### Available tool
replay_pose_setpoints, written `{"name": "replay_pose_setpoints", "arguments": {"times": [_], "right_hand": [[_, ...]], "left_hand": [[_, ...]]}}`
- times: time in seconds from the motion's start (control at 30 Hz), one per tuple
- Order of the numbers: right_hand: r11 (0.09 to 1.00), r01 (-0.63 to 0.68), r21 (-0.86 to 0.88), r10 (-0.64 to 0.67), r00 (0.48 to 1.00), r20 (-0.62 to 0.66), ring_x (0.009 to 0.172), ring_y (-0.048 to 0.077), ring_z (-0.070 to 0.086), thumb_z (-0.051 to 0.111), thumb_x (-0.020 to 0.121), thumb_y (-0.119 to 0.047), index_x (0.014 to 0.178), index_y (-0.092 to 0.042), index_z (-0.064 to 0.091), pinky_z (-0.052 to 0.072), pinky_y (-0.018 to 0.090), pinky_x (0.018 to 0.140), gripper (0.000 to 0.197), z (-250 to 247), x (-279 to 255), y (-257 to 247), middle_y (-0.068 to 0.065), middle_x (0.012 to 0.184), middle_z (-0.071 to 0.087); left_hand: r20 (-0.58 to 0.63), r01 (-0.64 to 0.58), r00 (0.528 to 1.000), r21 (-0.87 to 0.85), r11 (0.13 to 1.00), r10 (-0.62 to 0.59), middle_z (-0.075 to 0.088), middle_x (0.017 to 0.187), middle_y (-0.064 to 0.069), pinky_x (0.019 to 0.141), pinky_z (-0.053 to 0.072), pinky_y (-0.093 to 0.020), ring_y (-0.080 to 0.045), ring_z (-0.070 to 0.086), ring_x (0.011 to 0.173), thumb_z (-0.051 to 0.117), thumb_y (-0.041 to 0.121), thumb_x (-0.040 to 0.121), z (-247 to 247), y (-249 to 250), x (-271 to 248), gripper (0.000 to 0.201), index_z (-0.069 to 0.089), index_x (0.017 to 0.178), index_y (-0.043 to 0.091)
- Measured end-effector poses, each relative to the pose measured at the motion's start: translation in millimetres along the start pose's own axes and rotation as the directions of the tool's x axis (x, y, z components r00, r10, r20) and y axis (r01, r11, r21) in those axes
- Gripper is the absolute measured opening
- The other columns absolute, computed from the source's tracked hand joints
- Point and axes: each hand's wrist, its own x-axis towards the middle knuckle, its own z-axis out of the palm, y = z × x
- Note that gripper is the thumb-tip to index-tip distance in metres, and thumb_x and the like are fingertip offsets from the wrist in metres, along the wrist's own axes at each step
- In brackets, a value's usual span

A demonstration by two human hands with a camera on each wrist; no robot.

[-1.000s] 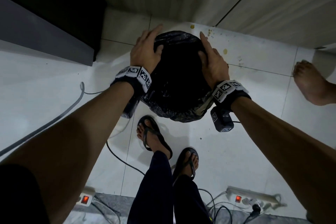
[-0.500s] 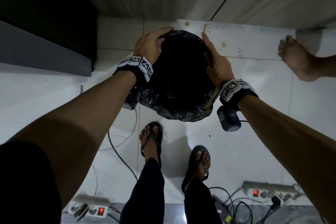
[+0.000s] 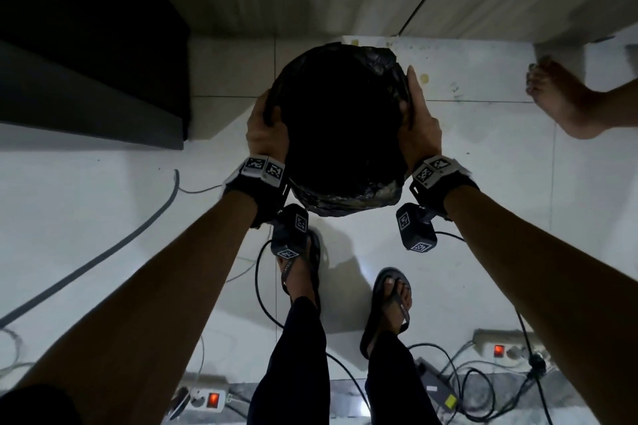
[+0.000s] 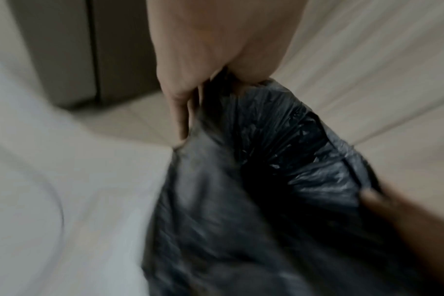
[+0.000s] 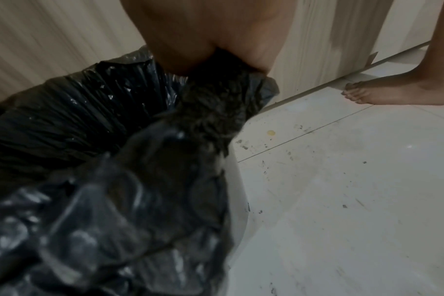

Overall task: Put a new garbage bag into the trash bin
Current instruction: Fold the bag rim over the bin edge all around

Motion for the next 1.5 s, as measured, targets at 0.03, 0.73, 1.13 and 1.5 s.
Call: {"name": "replay_pose_setpoints", "arguments": {"times": [0.03,0.73,1.13,1.5], "right_hand": [[1.0,0.015,-0.018,-0.016,1.0,-0.007,0.083,0.041,0.062,0.034,0.103,-0.037,0.152,-0.041,0.017,0.052,0.045,0.075,0.052,-1,1,0,0.024,0.097,0.067],[0.998,0.058,-0.032,-0.059,0.998,-0.025,0.074,0.026,0.06,0.037,0.1,-0.024,0.152,-0.04,0.018,0.043,0.033,0.066,0.058,7,1,-2,0.004,0.089,0.064],[0.99,-0.086,0.108,0.087,0.996,-0.01,0.066,0.034,0.061,0.035,0.102,-0.019,0.155,-0.032,0.01,0.04,0.032,0.061,0.06,27,-43,2,0.009,0.075,0.063],[0.988,-0.084,-0.133,0.063,0.986,-0.153,0.103,0.036,0.057,0.048,0.094,-0.023,0.151,-0.031,0.025,0.05,0.045,0.078,0.062,4,-69,-10,0.012,0.126,0.047]], "left_hand": [[0.015,0.005,1.0,0.021,1.0,-0.006,0.057,0.134,-0.011,0.095,0.039,-0.017,-0.024,0.052,0.125,0.045,0.012,0.095,-3,2,2,0.04,0.049,0.135,0.013],[0.256,-0.171,0.959,0.173,0.97,0.123,0.061,0.13,-0.009,0.108,0.042,-0.035,-0.023,0.056,0.122,0.045,0.039,0.091,6,34,48,0.044,0.059,0.127,0.018],[-0.028,0.149,0.988,-0.001,0.989,-0.149,0.058,0.131,-0.018,0.104,0.04,-0.032,-0.03,0.052,0.123,0.039,0.023,0.101,-18,-7,-3,0.038,0.052,0.13,0.003],[-0.046,0.234,0.972,0.118,0.965,-0.23,0.059,0.131,-0.015,0.103,0.043,-0.036,-0.032,0.054,0.122,0.047,0.016,0.094,-34,-11,-50,0.051,0.038,0.144,0.019]]}}
